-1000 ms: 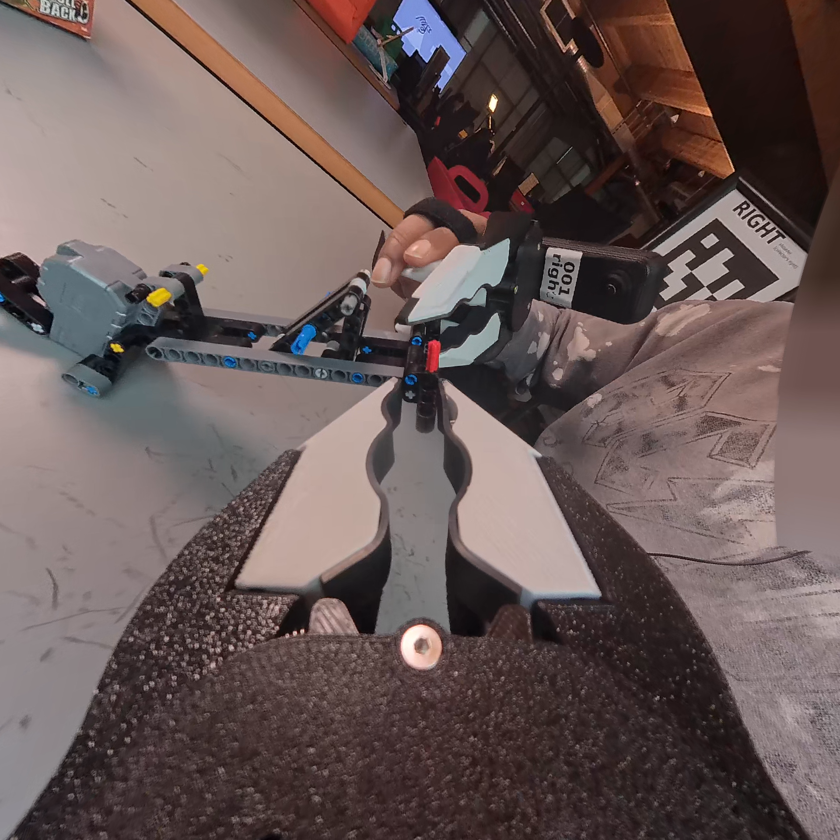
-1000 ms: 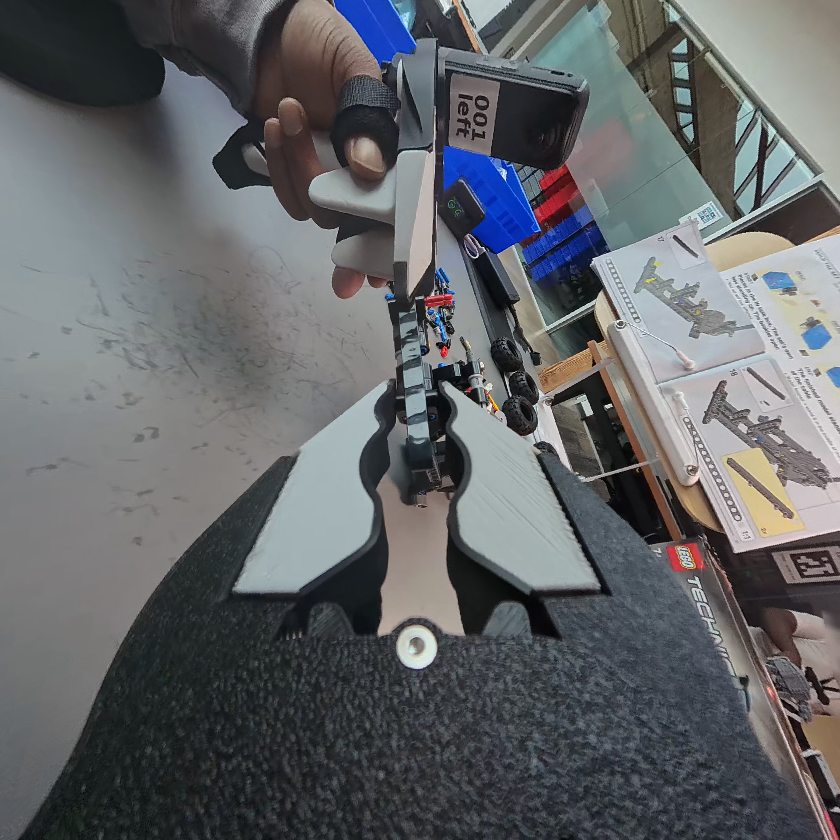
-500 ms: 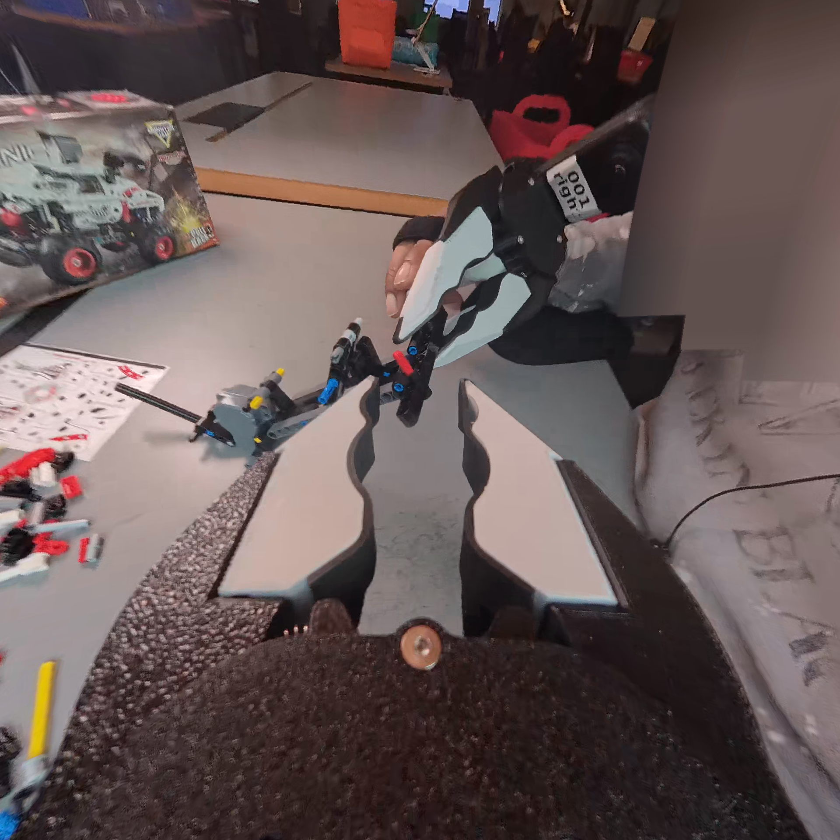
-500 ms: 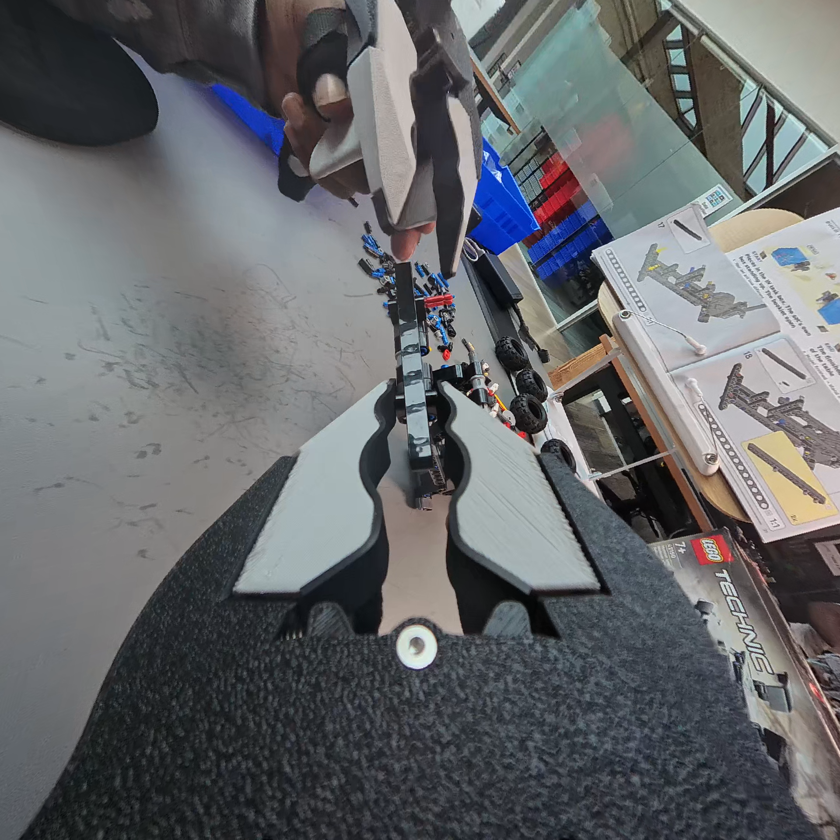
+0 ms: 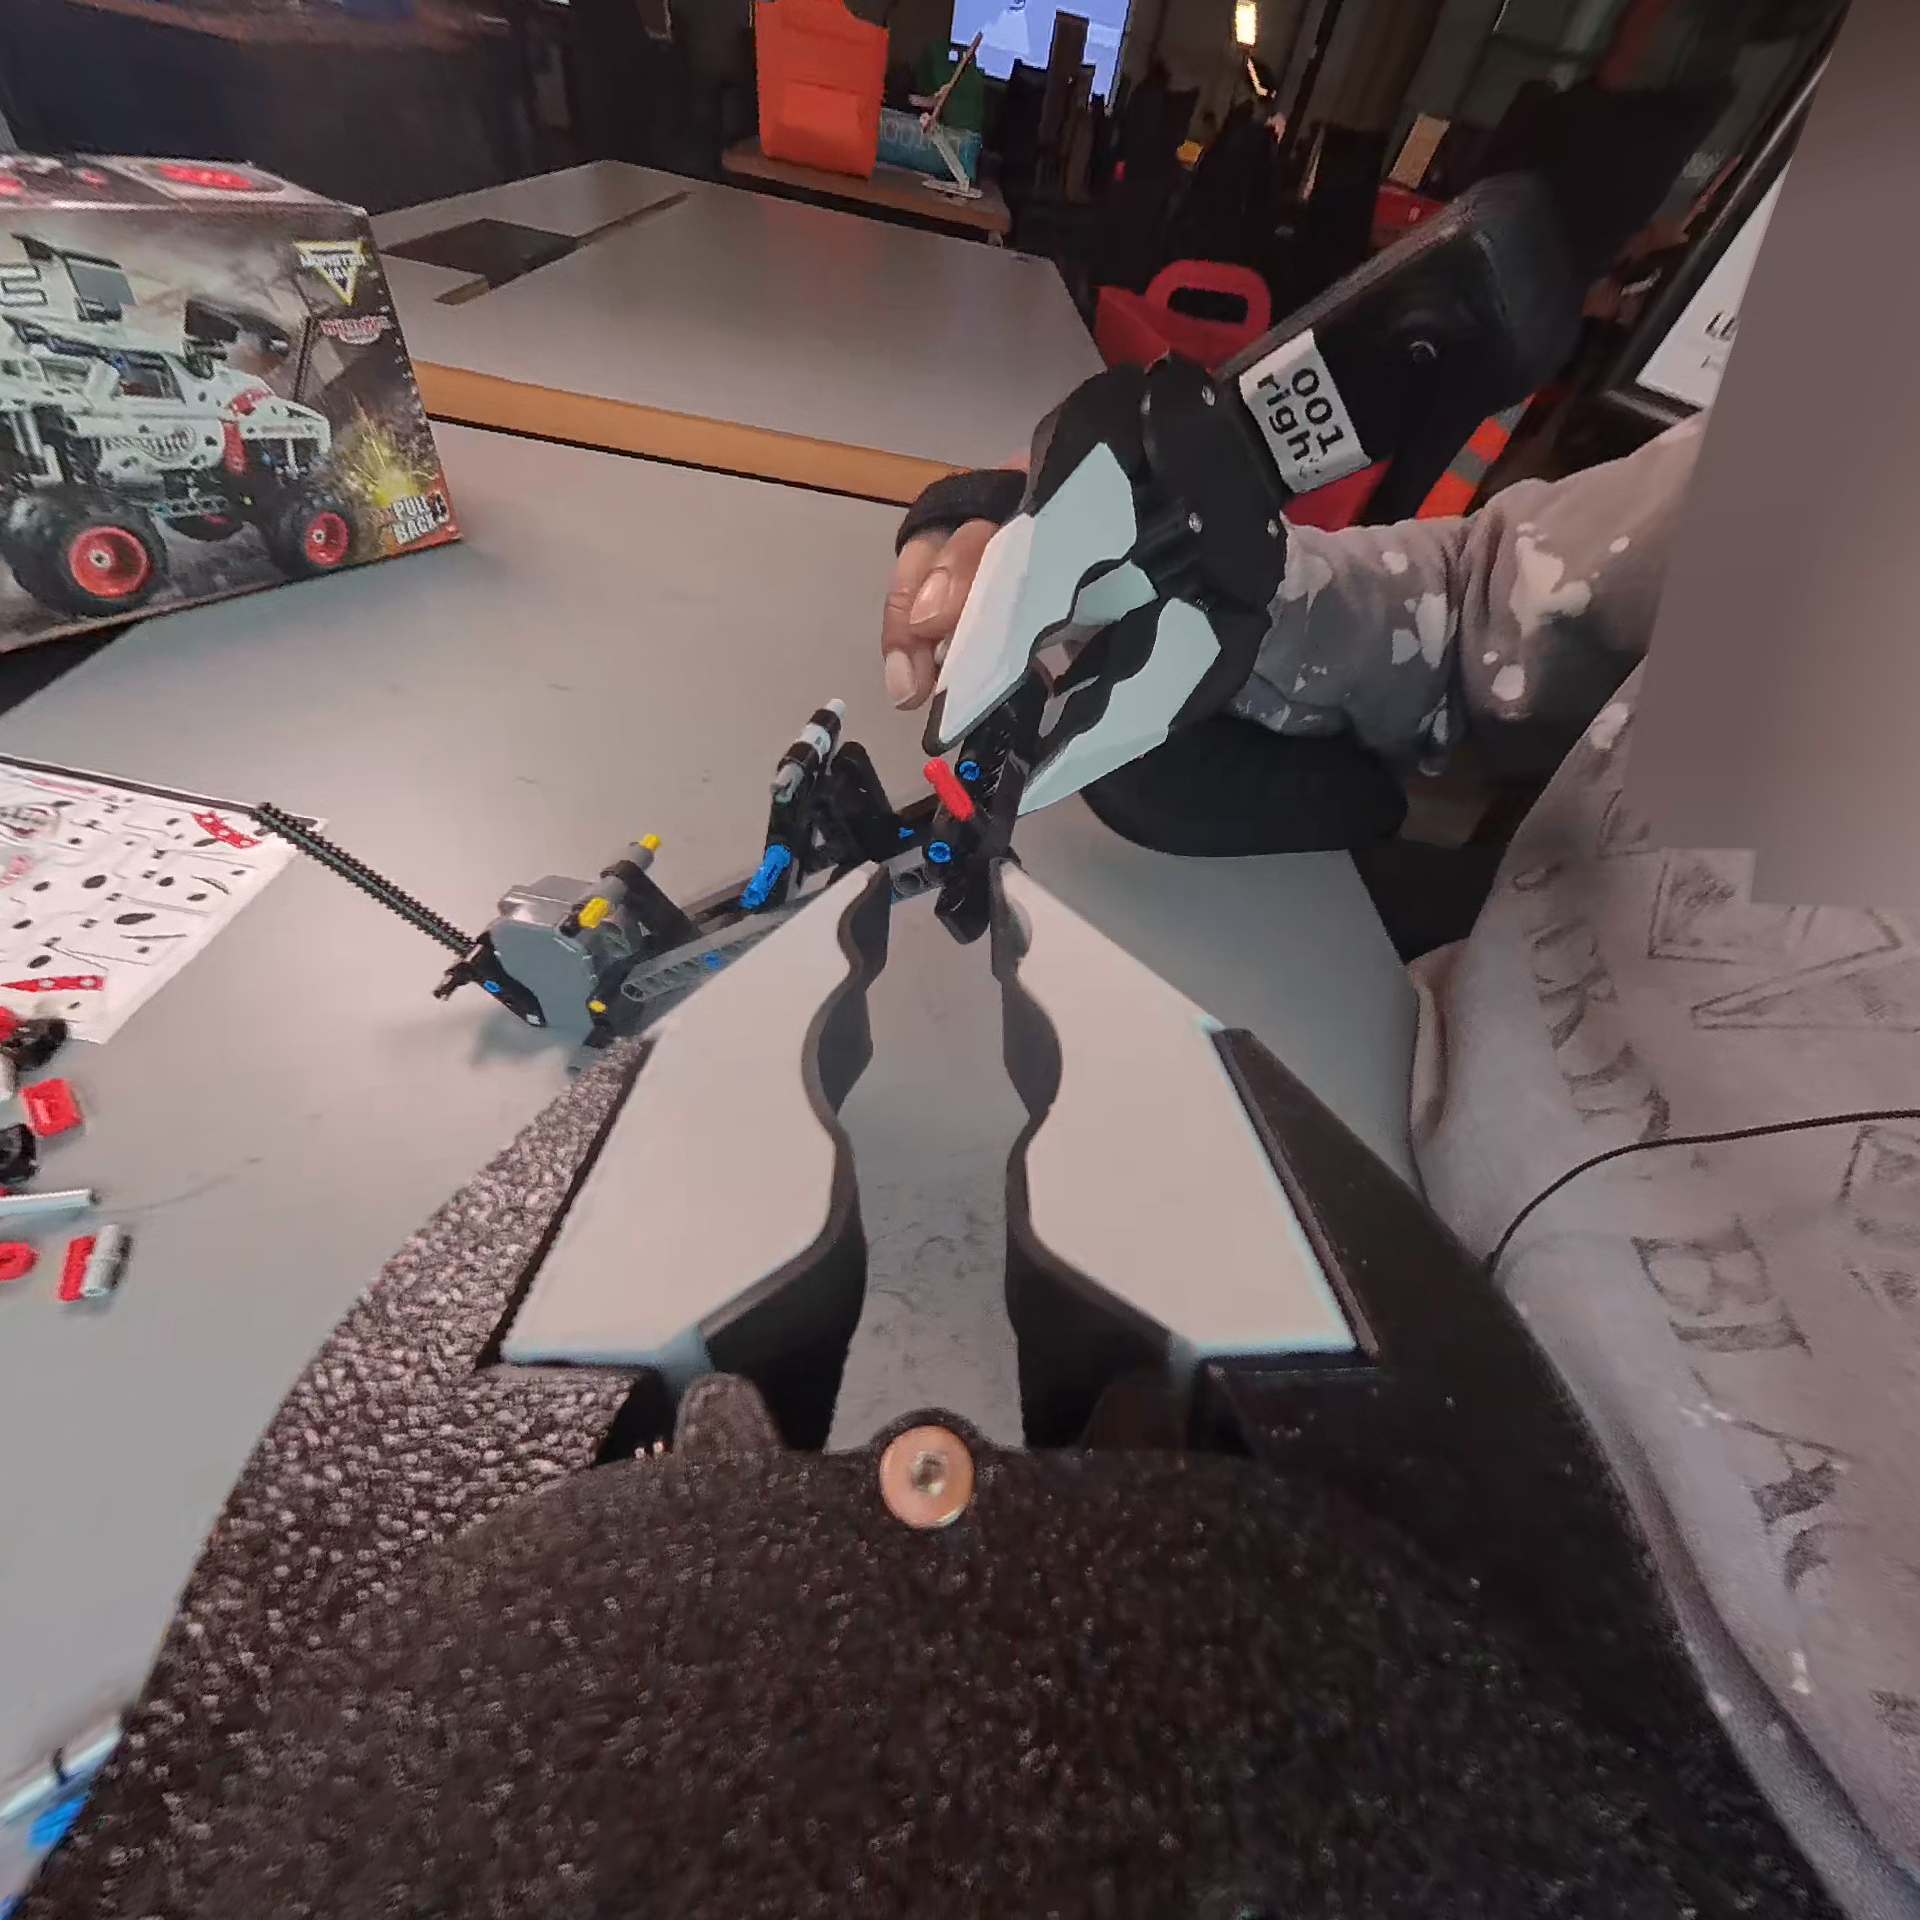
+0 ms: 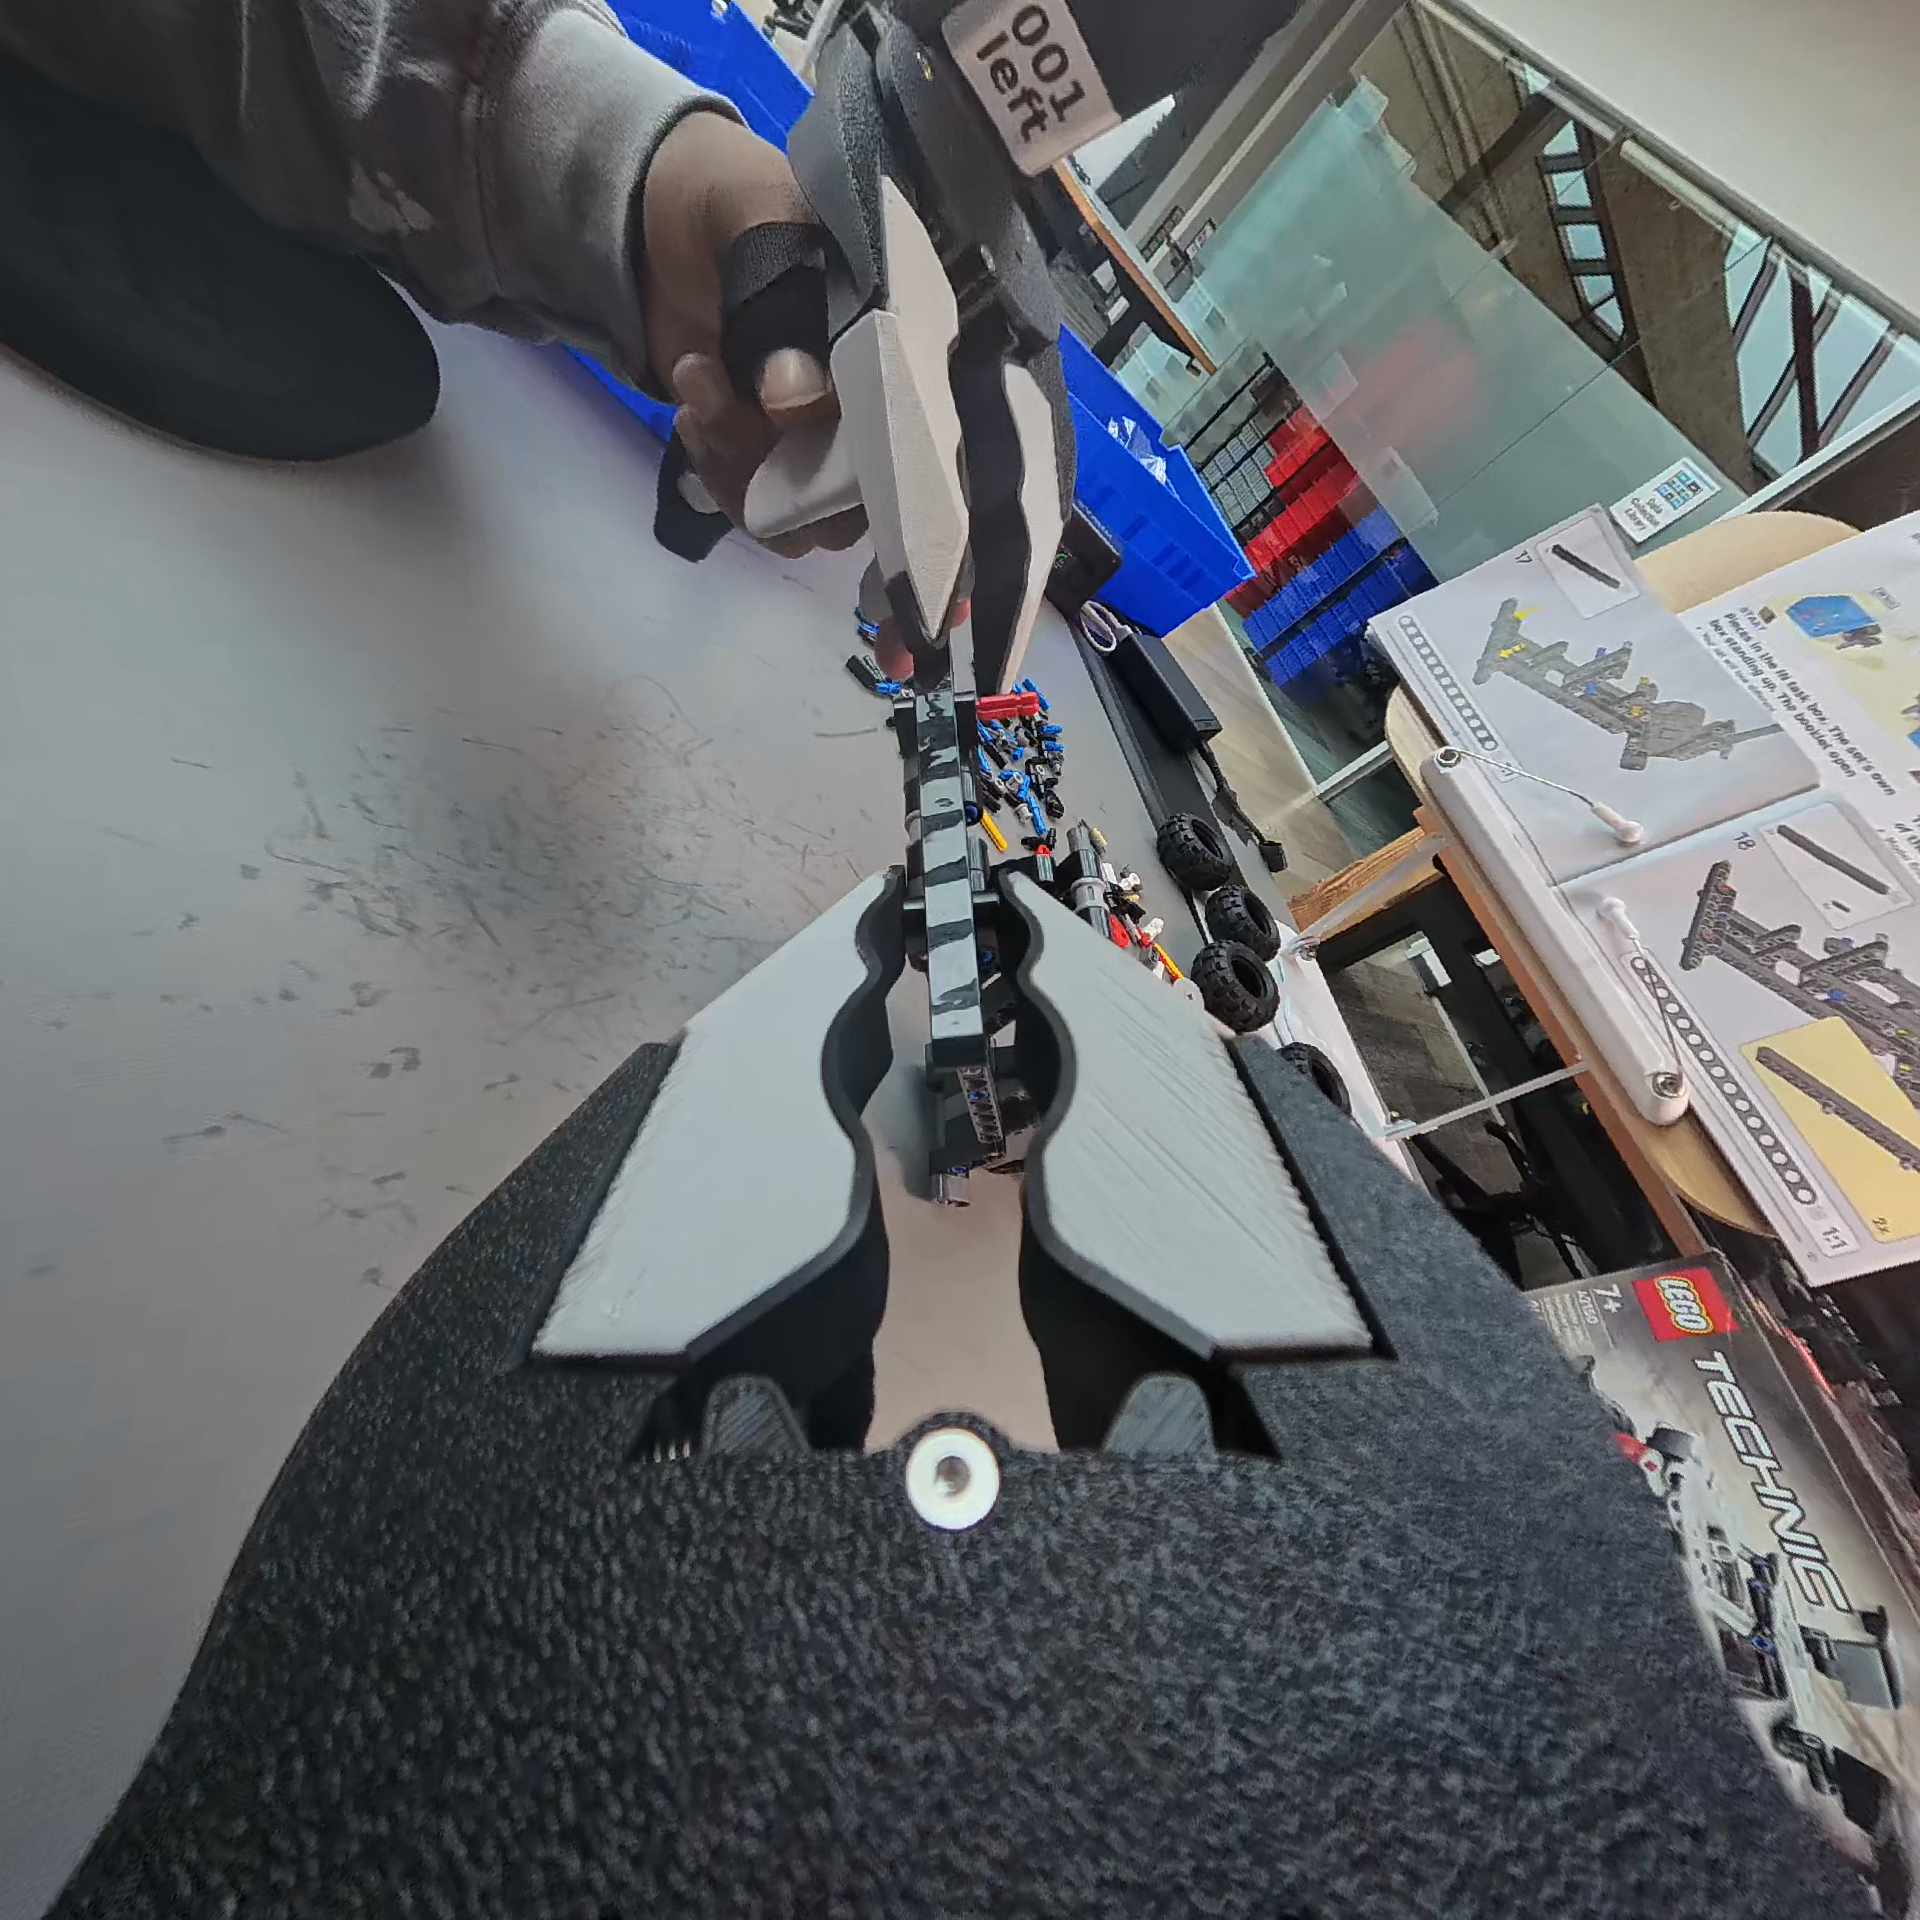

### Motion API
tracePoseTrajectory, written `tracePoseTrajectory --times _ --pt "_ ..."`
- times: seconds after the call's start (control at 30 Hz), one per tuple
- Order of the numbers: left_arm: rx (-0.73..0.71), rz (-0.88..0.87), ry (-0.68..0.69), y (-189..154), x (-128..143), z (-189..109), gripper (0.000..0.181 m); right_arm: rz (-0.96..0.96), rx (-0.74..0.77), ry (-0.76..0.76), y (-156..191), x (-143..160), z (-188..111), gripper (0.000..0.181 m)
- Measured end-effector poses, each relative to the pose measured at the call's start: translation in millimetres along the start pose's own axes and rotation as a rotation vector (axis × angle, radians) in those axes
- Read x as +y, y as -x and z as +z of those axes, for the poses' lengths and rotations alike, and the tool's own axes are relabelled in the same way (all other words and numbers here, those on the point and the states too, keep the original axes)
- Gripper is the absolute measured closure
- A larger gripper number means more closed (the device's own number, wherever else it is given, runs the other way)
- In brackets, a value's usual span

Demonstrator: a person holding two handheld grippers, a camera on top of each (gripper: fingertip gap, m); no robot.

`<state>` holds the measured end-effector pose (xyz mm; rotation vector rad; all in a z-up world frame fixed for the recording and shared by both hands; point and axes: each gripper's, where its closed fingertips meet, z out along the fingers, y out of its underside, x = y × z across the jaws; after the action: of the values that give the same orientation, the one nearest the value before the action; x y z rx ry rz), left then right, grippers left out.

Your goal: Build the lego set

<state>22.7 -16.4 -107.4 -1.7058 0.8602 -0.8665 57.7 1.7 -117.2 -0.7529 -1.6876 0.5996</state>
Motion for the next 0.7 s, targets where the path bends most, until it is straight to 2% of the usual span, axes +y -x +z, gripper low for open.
tracePoseTrajectory --times 0.23,0.37,0.53,0.7 --pt "0.177 -0.342 -0.056 -8.2 -0.7 7.4 0.152 0.01 0.013 -0.023 -1.6 -3.0 -1.1 0.165" --pt "0.207 -0.425 -0.08 -8.4 -1.1 13.6 0.165 0.01 0.005 -0.038 0.1 -5.5 -1.2 0.165" --pt "0.235 -0.521 -0.098 -7.6 -2.5 15.2 0.166 0.021 0.007 -0.023 -1.0 -3.9 -1.8 0.164" --pt "0.232 -0.523 -0.092 -8.5 -2.0 17.4 0.166 -0.001 -0.012 -0.004 2.4 -9.9 1.8 0.151"
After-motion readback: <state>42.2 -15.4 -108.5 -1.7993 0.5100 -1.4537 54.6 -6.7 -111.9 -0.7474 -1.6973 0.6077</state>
